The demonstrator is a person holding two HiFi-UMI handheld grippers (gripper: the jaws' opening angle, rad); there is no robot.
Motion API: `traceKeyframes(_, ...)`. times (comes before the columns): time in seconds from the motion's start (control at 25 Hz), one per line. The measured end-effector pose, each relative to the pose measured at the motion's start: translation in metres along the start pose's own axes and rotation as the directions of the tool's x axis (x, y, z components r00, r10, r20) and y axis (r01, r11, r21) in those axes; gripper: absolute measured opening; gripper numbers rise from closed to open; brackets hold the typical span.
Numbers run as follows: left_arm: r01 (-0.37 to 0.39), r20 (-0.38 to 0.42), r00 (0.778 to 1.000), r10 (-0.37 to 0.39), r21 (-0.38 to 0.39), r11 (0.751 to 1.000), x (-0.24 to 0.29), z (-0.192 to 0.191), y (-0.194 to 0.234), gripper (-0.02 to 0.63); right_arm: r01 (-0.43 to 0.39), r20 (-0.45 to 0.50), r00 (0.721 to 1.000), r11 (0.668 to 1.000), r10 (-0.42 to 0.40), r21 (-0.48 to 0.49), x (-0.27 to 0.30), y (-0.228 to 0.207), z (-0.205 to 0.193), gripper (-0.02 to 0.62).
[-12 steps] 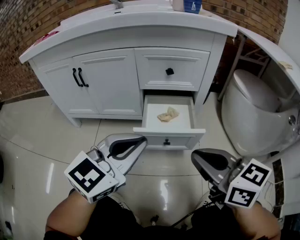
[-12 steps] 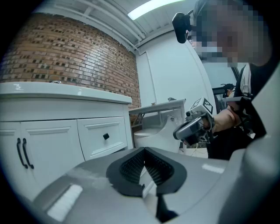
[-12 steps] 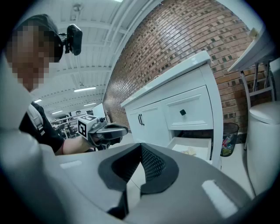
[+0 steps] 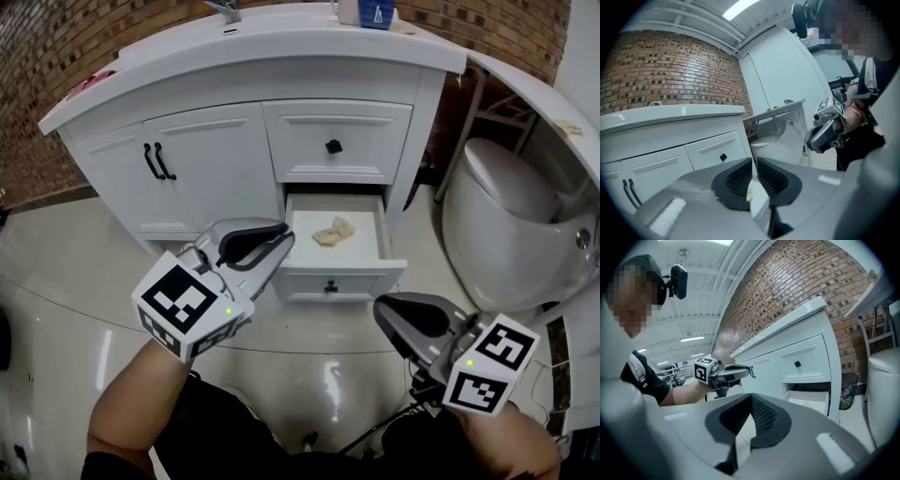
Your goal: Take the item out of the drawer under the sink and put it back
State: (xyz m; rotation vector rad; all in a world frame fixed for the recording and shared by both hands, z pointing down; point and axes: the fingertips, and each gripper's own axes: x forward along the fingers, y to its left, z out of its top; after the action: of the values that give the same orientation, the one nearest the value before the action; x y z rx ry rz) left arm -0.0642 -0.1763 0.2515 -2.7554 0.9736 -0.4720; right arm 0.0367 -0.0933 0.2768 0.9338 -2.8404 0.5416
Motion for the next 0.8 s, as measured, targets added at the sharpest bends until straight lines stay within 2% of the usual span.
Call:
traceKeyframes(0.12, 0.019, -0.065, 0.998, -0.015, 0.069, 0.997, 0.025, -0.014, 0.014, 0.05, 0.004, 0.026, 1.0, 1.0, -0.005, 0.017, -0.002, -0.001, 0.007, 0.003)
traceKeyframes(0.24, 0.03, -0.126, 0.992, -0.022, 0.06, 0.998, 0.051, -0.03, 0.027, 0.075, 0.002, 0.04, 0.999, 1.0, -0.003, 0.03, -0.004, -0.002, 0.01, 0.003)
traceKeyframes(0.4, 0.032, -0.197, 0.98, -0.025, 0.034, 0.999, 0.082, -0.053, 0.044, 0.075, 0.001, 0.032, 0.999, 0.999, -0.002, 0.046, -0.006, -0.008, 0.006, 0.003)
traceKeyframes(0.48, 0.065, -0.236, 0.97, -0.056, 0.033, 0.997, 0.099, -0.066, 0.045, 0.075, 0.0, 0.025, 1.0, 0.998, -0.001, 0.058, -0.007, -0.011, 0.004, 0.003)
traceKeyframes(0.64, 0.201, -0.294, 0.938, -0.185, 0.022, 0.979, 0.137, -0.087, 0.032, 0.078, -0.009, 0.023, 1.0, 0.996, 0.007, 0.093, -0.009, -0.014, 0.003, 0.003)
traceKeyframes(0.8, 0.28, -0.407, 0.888, -0.215, 0.108, 0.954, 0.177, -0.124, 0.027, 0.084, -0.021, 0.037, 0.999, 0.994, 0.017, 0.104, -0.011, -0.015, 0.008, 0.003)
